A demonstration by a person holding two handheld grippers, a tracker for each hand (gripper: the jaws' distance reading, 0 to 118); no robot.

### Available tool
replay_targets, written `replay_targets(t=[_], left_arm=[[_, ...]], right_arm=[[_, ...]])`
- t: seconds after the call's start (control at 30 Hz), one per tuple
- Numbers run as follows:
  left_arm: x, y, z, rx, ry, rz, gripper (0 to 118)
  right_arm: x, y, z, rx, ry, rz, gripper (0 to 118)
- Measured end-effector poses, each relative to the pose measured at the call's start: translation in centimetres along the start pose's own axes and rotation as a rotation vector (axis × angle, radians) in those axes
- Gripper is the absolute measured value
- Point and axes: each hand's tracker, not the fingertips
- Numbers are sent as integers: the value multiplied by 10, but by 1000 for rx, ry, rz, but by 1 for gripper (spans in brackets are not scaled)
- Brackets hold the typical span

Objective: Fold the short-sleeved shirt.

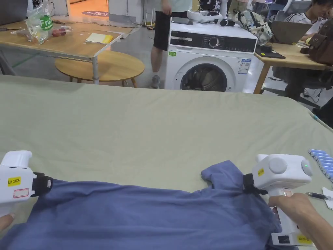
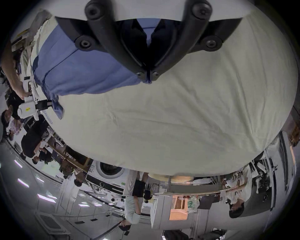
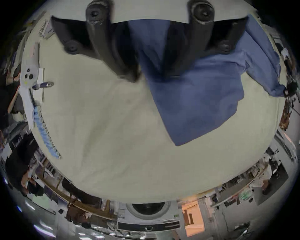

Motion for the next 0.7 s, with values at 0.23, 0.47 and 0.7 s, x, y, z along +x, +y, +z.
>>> replay_targets(t=[0.23,0.47,0.7], left_arm=[[1,9,15,18,2,-11,0],[-9,3,51,65,-17,-5,0],[-15,-30,104,105,-41,16,0]], right_arm=[[3,-13,30,128,26,-28,0],[-5,-54,114,261,46,-13,0],[-6,-119,182,339,-6,23,0]])
